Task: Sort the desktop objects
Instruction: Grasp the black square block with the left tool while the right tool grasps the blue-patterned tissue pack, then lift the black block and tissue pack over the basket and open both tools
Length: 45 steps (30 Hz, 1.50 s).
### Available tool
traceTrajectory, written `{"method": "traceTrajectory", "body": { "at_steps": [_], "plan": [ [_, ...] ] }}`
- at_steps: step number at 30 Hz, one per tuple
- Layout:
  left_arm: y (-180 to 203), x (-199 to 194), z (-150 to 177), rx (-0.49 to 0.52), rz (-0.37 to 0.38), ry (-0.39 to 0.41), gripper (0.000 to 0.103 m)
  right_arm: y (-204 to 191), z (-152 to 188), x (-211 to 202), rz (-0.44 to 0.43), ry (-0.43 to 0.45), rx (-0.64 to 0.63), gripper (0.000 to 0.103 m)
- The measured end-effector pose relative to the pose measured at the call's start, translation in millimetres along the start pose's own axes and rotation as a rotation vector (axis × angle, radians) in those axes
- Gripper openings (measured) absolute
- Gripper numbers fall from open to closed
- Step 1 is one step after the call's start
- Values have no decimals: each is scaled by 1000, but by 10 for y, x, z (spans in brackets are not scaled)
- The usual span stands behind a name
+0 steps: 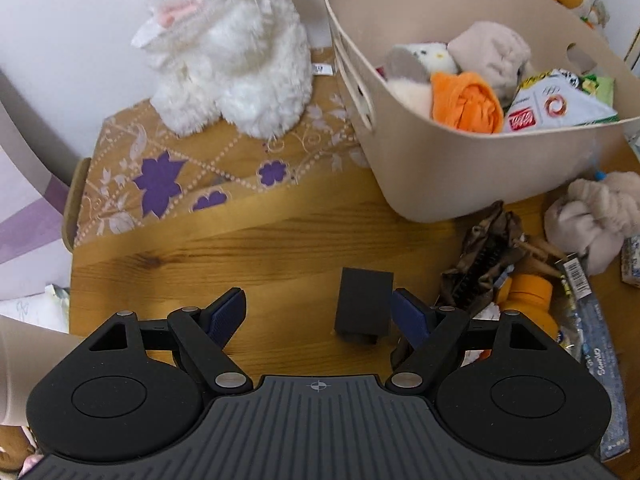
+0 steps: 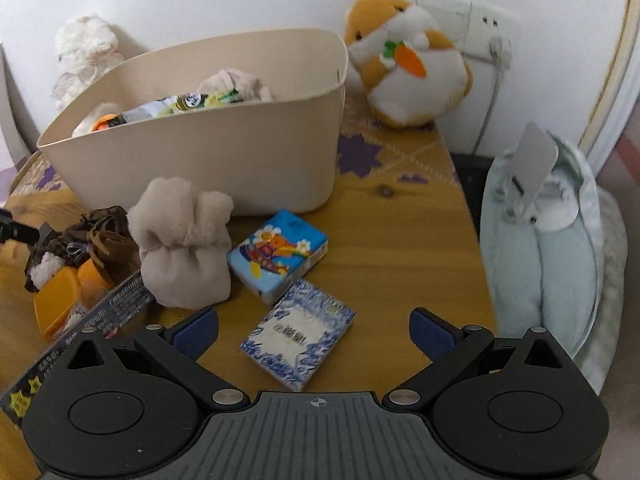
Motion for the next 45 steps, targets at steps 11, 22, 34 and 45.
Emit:
{"method": "traceTrajectory", "body": {
  "at_steps": [11,22,34,45],
  "plan": [
    [29,240,2,-10,14,-51,81,-97,50,238,40,-53,43,96],
    [47,365,54,-34,53,-86,46,-125,76,317,48,-82,43,74],
    [2,263,163,-72,75,-86,32,-39,150,234,44,-87,49,43],
    [-75,55,225,-111,81,-44,32,97,151,59,28,-61,44,43]
  ]
}}
Point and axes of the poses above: each gripper's, at about its wrist camera, not at the fingertips, and x roughly the way its jaws point, y to its right, z to its underside, the point moved 4 cm from there along x, roughly the way its jaws point, and after that the axes turned 7 degrees about x, right-handed, at the moved point
